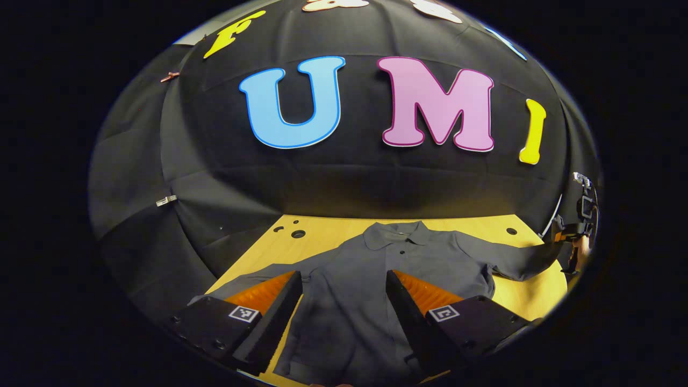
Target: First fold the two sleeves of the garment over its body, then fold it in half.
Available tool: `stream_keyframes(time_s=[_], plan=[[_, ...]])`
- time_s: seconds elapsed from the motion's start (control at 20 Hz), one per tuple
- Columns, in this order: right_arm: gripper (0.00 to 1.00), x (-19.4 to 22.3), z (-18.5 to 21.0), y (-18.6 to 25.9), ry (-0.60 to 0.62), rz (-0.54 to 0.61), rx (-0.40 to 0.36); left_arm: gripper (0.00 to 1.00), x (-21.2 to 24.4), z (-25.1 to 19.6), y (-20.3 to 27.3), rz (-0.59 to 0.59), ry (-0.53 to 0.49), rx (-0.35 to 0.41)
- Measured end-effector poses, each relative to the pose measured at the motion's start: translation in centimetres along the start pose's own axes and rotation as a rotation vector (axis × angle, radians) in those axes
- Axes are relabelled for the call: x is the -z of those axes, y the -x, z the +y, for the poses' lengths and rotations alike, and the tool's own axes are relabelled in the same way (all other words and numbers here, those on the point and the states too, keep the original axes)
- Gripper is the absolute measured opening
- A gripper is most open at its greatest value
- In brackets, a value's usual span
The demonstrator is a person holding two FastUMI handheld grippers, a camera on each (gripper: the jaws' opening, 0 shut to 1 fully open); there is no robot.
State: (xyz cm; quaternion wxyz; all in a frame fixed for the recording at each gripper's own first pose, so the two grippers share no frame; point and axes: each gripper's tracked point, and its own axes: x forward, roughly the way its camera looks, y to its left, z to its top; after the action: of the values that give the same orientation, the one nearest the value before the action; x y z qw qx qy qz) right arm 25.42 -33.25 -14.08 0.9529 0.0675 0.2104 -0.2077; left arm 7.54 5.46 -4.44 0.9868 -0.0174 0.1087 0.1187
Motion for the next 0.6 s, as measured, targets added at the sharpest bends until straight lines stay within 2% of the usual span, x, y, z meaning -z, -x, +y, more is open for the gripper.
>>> stream_keyframes(time_s=[0.1, 0.15, 0.25, 0.3, 0.6], plan=[[0.05, -1.1, 3.1, 0.8, 0.01, -0.023, -0.035, 0.99, -0.2, 1.4, 0.5, -0.011, 0.007, -0.006], [0.0, -1.6, 4.7, 1.5, 0.009, -0.029, -0.053, 0.99, -0.1, 2.3, 0.8, -0.013, 0.011, -0.012], [0.0, -2.8, 8.1, 2.5, 0.016, -0.05, -0.096, 0.99, 0.6, 3.9, 0.8, -0.007, 0.031, -0.024], [0.05, -3.3, 10.0, 3.1, 0.029, -0.06, -0.117, 0.99, 0.9, 4.8, 1.0, -0.001, 0.041, -0.034], [0.05, -3.4, 23.5, 8.2, 0.151, -0.085, -0.286, 0.99, 3.3, 10.7, 2.3, 0.035, 0.111, -0.11]])
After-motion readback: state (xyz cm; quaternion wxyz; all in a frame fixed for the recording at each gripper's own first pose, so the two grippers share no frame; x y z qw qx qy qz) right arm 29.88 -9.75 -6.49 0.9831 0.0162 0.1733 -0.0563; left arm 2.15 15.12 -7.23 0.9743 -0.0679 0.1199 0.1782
